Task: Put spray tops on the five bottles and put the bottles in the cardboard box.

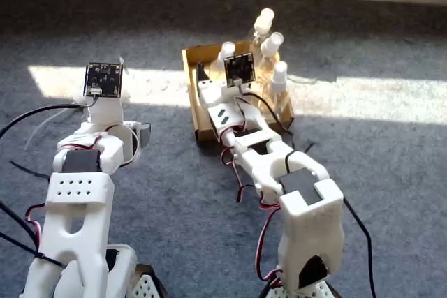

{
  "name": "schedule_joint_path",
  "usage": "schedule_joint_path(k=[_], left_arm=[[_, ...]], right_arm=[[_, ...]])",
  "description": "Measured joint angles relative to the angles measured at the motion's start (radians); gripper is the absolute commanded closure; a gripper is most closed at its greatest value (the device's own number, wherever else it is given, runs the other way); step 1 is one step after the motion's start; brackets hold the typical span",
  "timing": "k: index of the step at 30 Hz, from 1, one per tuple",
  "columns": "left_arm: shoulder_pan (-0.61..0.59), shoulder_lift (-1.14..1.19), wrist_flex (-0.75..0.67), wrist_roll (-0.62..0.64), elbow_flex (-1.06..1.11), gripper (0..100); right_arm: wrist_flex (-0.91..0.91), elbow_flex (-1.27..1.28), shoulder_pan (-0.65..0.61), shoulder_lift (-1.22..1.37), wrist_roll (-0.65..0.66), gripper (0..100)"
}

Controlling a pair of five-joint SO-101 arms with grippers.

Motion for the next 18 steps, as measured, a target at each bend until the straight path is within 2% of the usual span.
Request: schedule_joint_path(k=[11,18], left_arm=[[0.0,0.0,0.0,0.0,0.0,78],[0.0,0.0,0.0,0.0,0.0,78]], right_arm=[[0.0,0.0,-0.011,0.0,0.002,64.9],[0.0,0.0,-0.011,0.0,0.054,64.9]])
